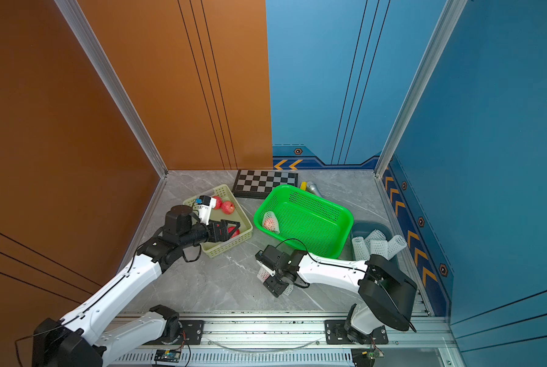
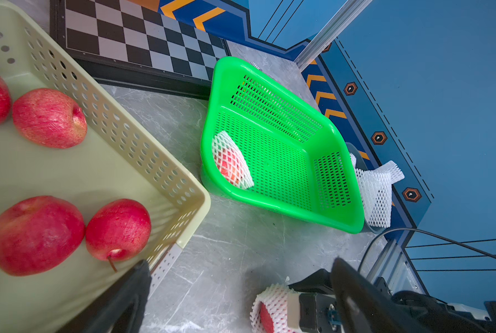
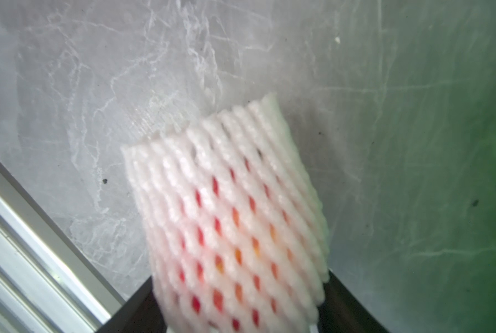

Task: Remove foam nets from apples
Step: Remove the foam net from the apple.

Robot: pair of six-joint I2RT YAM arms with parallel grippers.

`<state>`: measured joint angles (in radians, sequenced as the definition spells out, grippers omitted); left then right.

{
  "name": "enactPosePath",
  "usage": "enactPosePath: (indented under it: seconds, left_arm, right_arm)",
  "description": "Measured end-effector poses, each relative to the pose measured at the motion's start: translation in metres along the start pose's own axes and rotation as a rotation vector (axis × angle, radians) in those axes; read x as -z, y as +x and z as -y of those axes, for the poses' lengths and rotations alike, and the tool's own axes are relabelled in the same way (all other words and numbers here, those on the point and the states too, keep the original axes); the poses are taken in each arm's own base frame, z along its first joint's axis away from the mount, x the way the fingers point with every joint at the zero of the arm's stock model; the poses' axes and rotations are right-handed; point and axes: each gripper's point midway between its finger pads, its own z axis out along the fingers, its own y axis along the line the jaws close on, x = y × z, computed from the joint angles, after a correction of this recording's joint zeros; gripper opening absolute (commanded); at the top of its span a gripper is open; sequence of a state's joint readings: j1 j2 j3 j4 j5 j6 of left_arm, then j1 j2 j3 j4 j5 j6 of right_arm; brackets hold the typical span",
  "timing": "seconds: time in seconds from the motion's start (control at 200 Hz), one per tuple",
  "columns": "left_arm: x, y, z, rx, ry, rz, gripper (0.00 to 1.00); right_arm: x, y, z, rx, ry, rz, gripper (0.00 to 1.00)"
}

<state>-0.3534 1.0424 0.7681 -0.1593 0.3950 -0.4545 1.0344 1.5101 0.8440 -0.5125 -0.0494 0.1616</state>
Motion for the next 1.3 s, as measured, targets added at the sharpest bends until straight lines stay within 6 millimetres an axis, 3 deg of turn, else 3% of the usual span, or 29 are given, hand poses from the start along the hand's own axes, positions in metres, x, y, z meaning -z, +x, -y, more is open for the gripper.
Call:
enactPosePath:
  seconds: [0.085,0.32,0.461,0.681,0.696,0.771,0.846,1.167,1.302]
  left_arm:
    - [0.0,-0.001,0.001,0.002,0.005,0.004,0.98]
    - [-0.001,-0.002,0.002,0.004,0.01,0.007,0.98]
    - [-0.001,-0.002,0.002,0.006,0.012,0.005,0.98]
    - [-0.002,-0.001,0.001,0.009,0.011,0.002,0.98]
    - [-0.002,-0.001,0.001,0.01,0.011,0.0,0.98]
    - [-0.003,0.0,0.0,0.016,0.011,-0.007,0.98]
    - [-0.004,0.001,0.0,0.018,0.012,-0.011,0.98]
    - [-0.004,0.001,0.0,0.021,0.013,-0.012,0.98]
    - [-0.004,0.001,0.0,0.021,0.013,-0.012,0.98]
  right_arm:
    - [-0.002,0.003,0.0,-0.018,0.0,-0.007,0.4]
    - [-0.002,0.001,-0.002,-0.017,-0.003,0.002,0.3]
    - [-0.002,0.0,-0.003,-0.016,-0.006,0.007,0.0]
    - [0.01,-0.007,-0.004,-0.014,-0.011,0.051,0.0]
    - [0.011,-0.007,-0.004,-0.014,-0.012,0.054,0.07]
    - [0.013,-0.009,-0.003,-0.017,-0.013,0.061,0.6]
    - [0.013,-0.007,-0.002,-0.018,-0.011,0.055,0.99]
    - [0.016,-0.016,-0.006,0.0,-0.033,0.07,1.0]
    - [0.006,-0.026,-0.002,-0.011,-0.022,0.067,1.0]
